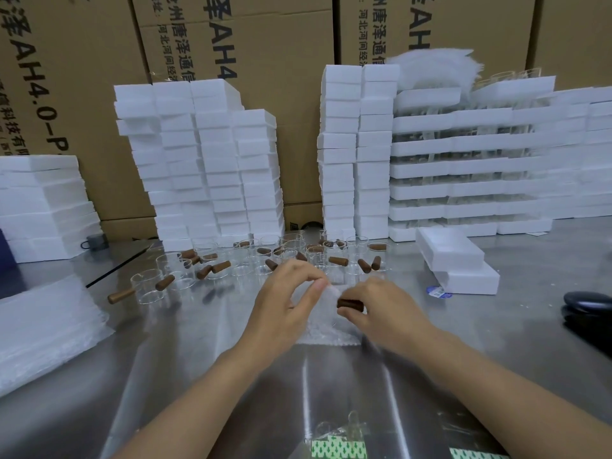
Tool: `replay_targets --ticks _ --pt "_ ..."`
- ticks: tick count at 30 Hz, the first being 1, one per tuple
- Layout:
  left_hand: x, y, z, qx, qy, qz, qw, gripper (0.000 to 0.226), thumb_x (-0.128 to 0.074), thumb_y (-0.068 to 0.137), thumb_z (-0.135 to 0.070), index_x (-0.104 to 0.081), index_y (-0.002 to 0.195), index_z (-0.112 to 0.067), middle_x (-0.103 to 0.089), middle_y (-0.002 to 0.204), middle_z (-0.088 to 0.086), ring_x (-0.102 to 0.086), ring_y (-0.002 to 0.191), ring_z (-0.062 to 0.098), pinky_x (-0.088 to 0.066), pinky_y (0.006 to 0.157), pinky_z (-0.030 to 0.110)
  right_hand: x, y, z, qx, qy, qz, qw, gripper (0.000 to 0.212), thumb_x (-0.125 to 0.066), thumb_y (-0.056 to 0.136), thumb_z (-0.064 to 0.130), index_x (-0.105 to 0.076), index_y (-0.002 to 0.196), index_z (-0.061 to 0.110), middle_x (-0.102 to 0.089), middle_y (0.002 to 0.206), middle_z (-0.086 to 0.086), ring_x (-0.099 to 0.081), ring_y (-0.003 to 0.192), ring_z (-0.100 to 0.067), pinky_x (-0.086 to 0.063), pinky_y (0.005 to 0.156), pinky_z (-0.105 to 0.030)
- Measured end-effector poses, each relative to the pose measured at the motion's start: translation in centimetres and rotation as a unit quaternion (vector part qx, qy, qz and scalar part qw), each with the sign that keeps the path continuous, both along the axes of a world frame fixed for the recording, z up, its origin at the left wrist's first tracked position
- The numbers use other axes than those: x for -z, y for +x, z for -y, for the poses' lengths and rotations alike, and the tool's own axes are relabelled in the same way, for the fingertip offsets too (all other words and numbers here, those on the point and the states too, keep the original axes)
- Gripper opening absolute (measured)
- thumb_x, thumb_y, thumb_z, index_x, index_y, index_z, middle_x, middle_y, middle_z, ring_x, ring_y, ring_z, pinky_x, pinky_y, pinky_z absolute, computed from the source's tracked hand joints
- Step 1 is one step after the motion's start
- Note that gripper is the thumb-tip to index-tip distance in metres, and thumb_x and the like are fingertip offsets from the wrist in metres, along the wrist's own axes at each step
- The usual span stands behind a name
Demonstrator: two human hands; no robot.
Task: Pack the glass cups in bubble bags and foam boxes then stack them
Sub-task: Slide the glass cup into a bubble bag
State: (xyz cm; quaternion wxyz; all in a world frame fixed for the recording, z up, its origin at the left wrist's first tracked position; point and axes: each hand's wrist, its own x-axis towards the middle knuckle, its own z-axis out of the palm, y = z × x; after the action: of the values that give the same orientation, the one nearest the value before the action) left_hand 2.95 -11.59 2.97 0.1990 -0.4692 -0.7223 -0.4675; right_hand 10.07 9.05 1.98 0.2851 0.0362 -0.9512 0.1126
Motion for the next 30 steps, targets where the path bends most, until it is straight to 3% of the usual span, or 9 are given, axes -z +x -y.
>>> replay_targets --ticks 3,8,10,12,15,17,24,28,30 --pt "0.4 0.1 -0.2 -0.003 -0.028 -0.021 0.999 0.011 -0.064 0.108 -0.032 -0.069 0.101 -0.039 -0.063 0.111 -0.014 -0.062 0.114 0.018 -0.047 0.096 0.027 0.4 0.1 0.1 0.026 -0.002 0.027 0.999 0.019 -0.063 0.096 0.050 -0.071 0.102 0.035 -0.048 0.078 0.017 -0.049 0.083 -0.013 -0.041 0.068 -0.032" --pt "-0.2 -1.4 0.3 -0.093 0.023 0.073 0.993 0.009 -0.060 0.108 -0.036 -0.068 0.102 -0.039 -0.065 0.109 -0.018 -0.060 0.107 0.000 -0.043 0.083 0.008 0.3 -0.1 0.4 0.022 0.009 0.037 0.999 0.025 -0.056 0.099 0.046 -0.073 0.097 0.027 -0.054 0.101 0.008 -0.050 0.106 -0.017 -0.046 0.075 -0.032" --pt "-0.3 -3.0 1.3 -0.167 0.026 0.131 0.977 0.007 -0.059 0.108 -0.038 -0.066 0.109 -0.037 -0.066 0.115 -0.016 -0.061 0.108 -0.002 -0.050 0.094 0.019 0.3 -0.1 0.5 0.021 0.023 0.035 0.999 0.028 -0.053 0.102 0.043 -0.073 0.099 0.024 -0.052 0.101 0.008 -0.050 0.107 -0.017 -0.043 0.076 -0.030" --pt "0.0 -4.7 2.5 -0.230 -0.020 0.208 0.951 0.018 -0.057 0.107 -0.047 -0.063 0.119 -0.034 -0.067 0.127 -0.010 -0.063 0.118 0.011 -0.052 0.105 0.041 0.3 -0.2 0.6 0.026 0.055 0.034 0.998 0.032 -0.050 0.105 0.040 -0.074 0.104 0.018 -0.051 0.102 0.007 -0.050 0.103 -0.017 -0.043 0.075 -0.030" --pt "0.7 -6.0 3.8 -0.262 -0.121 0.311 0.906 0.054 -0.046 0.105 -0.068 -0.062 0.140 -0.030 -0.061 0.149 -0.001 -0.055 0.138 0.026 -0.039 0.120 0.051 0.1 -0.2 0.9 0.026 0.063 0.047 0.997 0.033 -0.047 0.108 0.038 -0.070 0.110 0.015 -0.040 0.101 0.010 -0.047 0.086 -0.014 -0.038 0.069 -0.032" --pt "1.0 -6.4 3.8 -0.265 -0.152 0.320 0.897 0.064 -0.040 0.104 -0.074 -0.062 0.144 -0.029 -0.059 0.152 0.000 -0.051 0.144 0.028 -0.029 0.126 0.055 -0.1 0.1 1.2 0.016 0.050 0.035 0.998 0.029 -0.046 0.109 0.037 -0.067 0.114 0.019 -0.037 0.101 0.012 -0.044 0.079 -0.011 -0.037 0.066 -0.030" --pt "-0.8 -3.8 2.5 -0.120 0.042 0.420 0.899 0.042 -0.058 0.100 -0.068 -0.064 0.131 -0.040 -0.056 0.150 -0.009 -0.054 0.135 0.021 -0.041 0.114 0.045 -0.7 0.6 2.1 -0.032 -0.064 -0.078 0.994 0.016 -0.054 0.107 0.039 -0.065 0.112 0.028 -0.040 0.096 0.020 -0.054 0.074 -0.004 -0.043 0.064 -0.021" --pt "-1.8 -2.4 2.6 -0.047 0.145 0.401 0.903 0.057 -0.076 0.085 -0.061 -0.061 0.137 -0.046 -0.055 0.142 -0.010 -0.054 0.127 0.010 -0.041 0.092 0.030 -0.6 0.3 1.8 -0.038 -0.153 -0.080 0.984 0.015 -0.064 0.101 0.039 -0.068 0.091 0.029 -0.059 0.085 0.020 -0.058 0.075 0.002 -0.037 0.069 -0.014" --pt "-2.0 -2.0 2.6 -0.042 0.149 0.355 0.922 0.070 -0.083 0.075 -0.058 -0.056 0.140 -0.052 -0.055 0.137 -0.011 -0.053 0.119 -0.003 -0.039 0.091 0.030 -0.7 0.2 1.7 -0.046 -0.253 -0.050 0.965 0.016 -0.070 0.098 0.034 -0.073 0.085 0.025 -0.070 0.080 0.015 -0.065 0.067 -0.003 -0.038 0.072 -0.012"
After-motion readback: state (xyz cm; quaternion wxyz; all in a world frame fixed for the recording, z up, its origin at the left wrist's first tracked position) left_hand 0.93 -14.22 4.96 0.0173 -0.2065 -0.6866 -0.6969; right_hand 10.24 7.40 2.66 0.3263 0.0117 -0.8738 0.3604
